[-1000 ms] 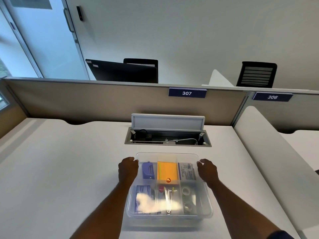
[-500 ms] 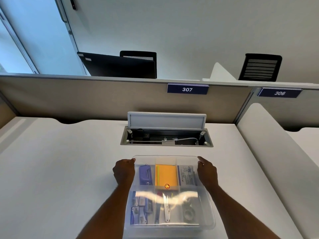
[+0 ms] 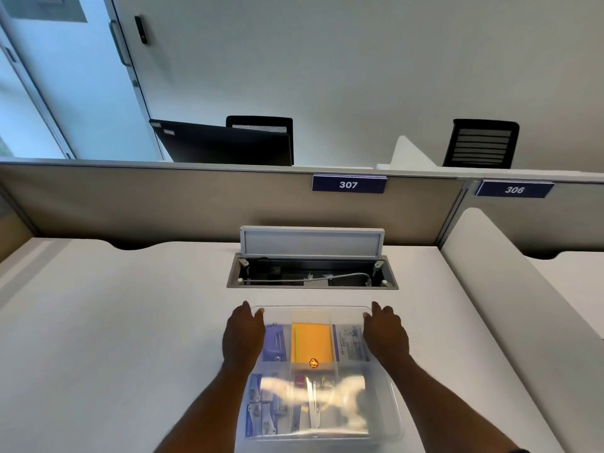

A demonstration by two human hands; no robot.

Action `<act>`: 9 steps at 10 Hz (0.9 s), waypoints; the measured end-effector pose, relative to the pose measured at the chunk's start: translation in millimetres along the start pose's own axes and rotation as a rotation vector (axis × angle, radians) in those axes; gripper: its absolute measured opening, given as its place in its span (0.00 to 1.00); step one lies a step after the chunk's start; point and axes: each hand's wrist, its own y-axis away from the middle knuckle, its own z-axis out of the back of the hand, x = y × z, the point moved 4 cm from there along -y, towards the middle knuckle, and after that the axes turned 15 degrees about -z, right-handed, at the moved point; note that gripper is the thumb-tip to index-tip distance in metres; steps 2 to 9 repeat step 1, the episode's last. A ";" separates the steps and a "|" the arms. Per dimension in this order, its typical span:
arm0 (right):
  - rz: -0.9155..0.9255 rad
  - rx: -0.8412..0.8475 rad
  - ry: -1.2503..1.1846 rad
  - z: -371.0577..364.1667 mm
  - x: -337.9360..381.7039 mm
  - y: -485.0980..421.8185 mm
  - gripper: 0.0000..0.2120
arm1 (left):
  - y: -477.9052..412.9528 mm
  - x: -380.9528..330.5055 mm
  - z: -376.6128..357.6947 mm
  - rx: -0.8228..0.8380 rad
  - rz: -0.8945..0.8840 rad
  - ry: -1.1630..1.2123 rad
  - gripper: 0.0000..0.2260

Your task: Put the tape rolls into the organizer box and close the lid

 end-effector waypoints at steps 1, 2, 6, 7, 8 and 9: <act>0.133 -0.122 0.079 -0.3 10.5 -0.5 0.26 | -6.3 -24.2 0.0 0.051 -0.261 -0.127 0.27; 0.133 -0.122 0.079 -0.3 10.5 -0.5 0.26 | -6.3 -24.2 0.0 0.051 -0.261 -0.127 0.27; 0.133 -0.122 0.079 -0.3 10.5 -0.5 0.26 | -6.3 -24.2 0.0 0.051 -0.261 -0.127 0.27; 0.133 -0.122 0.079 -0.3 10.5 -0.5 0.26 | -6.3 -24.2 0.0 0.051 -0.261 -0.127 0.27; 0.133 -0.122 0.079 -0.3 10.5 -0.5 0.26 | -6.3 -24.2 0.0 0.051 -0.261 -0.127 0.27; 0.133 -0.122 0.079 -0.3 10.5 -0.5 0.26 | -6.3 -24.2 0.0 0.051 -0.261 -0.127 0.27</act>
